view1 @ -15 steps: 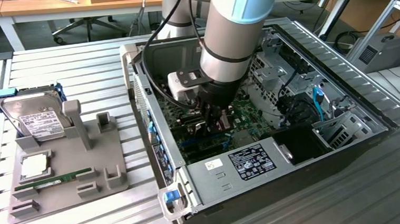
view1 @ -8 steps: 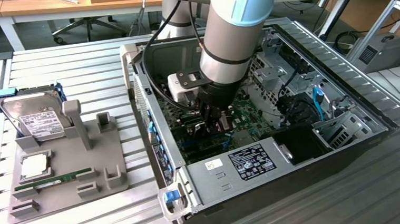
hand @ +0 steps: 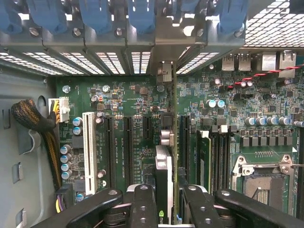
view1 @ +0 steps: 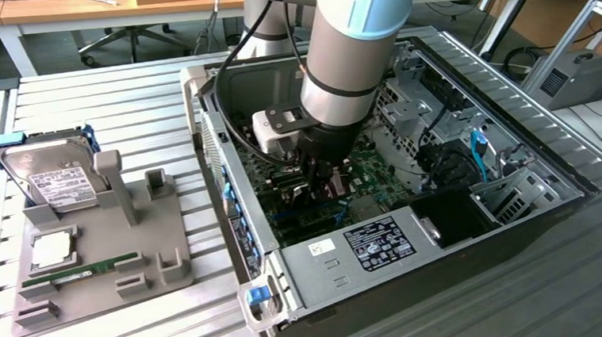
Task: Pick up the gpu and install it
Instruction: 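Insert the gpu into the slot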
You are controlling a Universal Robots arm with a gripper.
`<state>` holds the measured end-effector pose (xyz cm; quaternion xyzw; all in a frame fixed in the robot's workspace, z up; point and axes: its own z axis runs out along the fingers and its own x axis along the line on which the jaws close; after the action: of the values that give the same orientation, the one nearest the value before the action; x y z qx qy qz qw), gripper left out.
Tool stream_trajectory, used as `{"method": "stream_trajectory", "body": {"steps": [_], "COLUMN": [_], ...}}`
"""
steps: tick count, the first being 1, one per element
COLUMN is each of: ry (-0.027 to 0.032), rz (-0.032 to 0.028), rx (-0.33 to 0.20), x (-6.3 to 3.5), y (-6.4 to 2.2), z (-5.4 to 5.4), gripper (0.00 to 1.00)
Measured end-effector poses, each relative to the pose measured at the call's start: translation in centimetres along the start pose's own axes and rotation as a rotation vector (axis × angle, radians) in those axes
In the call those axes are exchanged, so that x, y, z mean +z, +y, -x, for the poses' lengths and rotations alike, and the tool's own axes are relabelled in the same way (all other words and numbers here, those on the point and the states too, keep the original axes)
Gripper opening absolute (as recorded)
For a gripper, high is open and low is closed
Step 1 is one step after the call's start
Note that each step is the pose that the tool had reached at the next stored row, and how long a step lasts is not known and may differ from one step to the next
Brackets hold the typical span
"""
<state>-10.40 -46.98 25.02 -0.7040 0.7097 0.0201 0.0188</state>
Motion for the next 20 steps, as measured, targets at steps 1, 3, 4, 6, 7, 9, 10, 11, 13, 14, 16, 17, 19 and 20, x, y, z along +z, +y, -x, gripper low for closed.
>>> {"method": "stream_trajectory", "body": {"steps": [1,3,4,6,7,9,10,11,13,14,16,17,19,20], "ry": [0.0000,0.0000,0.0000,0.0000,0.0001,-0.0005,-0.0003,-0.0003,-0.0003,-0.0002,-0.0002,-0.0003,-0.0001,0.0000], "rz": [0.0000,0.0000,0.0000,0.0000,0.0001,-0.0002,-0.0001,-0.0001,0.0000,0.0000,0.0000,0.0000,0.0000,0.0001], "rx": [0.000,0.000,0.000,0.000,0.000,0.000,0.000,0.000,0.000,0.000,0.000,0.000,0.000,0.000], "x": [0.00,0.00,0.00,0.00,0.01,0.13,0.13,0.13,0.13,0.12,0.13,0.13,0.13,0.13], "y": [0.00,0.00,0.00,0.00,0.00,0.01,0.01,0.02,0.02,0.02,0.02,0.02,0.02,0.02], "z": [0.00,0.00,0.00,0.00,0.00,0.00,-0.01,-0.01,-0.01,-0.01,-0.01,-0.01,-0.01,-0.01], "gripper": [0.27,0.27,0.27,0.27,0.27,0.27,0.27,0.27,0.27,0.27,0.27,0.27,0.27,0.27]}}
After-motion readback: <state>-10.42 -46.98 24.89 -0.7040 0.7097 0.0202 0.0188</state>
